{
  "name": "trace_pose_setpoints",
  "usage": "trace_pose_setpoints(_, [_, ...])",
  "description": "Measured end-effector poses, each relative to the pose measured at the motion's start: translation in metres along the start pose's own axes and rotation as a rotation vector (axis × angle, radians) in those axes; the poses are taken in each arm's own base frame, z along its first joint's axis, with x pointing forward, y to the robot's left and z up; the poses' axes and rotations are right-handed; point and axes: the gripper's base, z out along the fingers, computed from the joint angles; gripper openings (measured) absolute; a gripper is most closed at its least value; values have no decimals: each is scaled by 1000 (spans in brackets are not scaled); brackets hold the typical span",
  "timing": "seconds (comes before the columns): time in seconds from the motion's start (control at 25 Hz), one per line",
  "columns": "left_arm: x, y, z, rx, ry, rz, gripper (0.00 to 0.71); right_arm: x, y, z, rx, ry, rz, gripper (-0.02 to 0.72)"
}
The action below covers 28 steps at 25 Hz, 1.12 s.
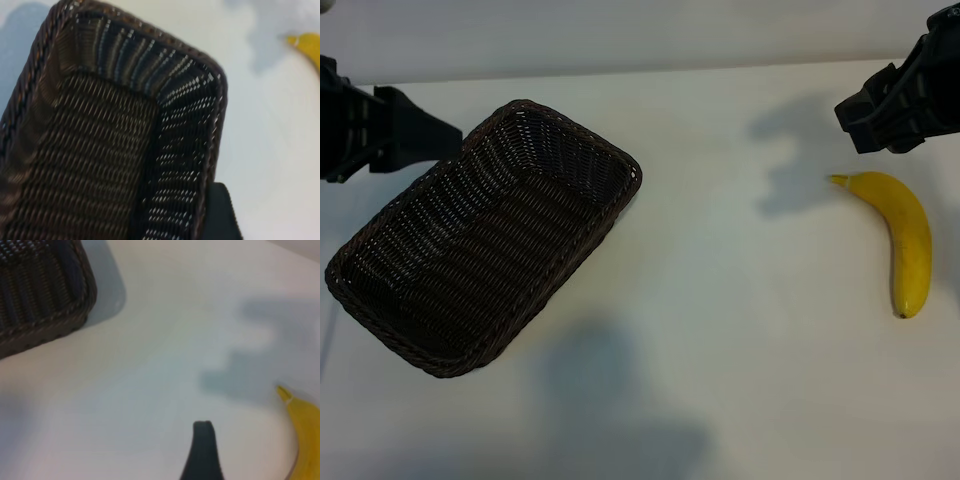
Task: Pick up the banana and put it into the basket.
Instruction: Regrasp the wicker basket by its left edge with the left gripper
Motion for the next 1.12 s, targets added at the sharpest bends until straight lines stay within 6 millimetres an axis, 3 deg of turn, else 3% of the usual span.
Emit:
trace_pose_setpoints(0.28, [5, -4, -1, 38, 54, -112, 504, 0, 0, 0, 0, 0, 0, 580])
trace_pose_setpoints(0.52, [22, 2, -16, -113, 84, -231, 504, 0, 0, 0, 0, 0, 0, 580])
trace_pose_setpoints(0.8, [68, 11, -36, -282, 21, -391, 504, 0, 0, 0, 1, -2, 0, 580])
trace_pose_setpoints(0.92, [91, 22, -34, -366, 1, -452, 504, 0, 0, 0, 1, -2, 0, 580])
trace_pose_setpoints(1.12, [107, 32, -30, -435, -36, -502, 510, 0, 0, 0, 1, -2, 0, 580])
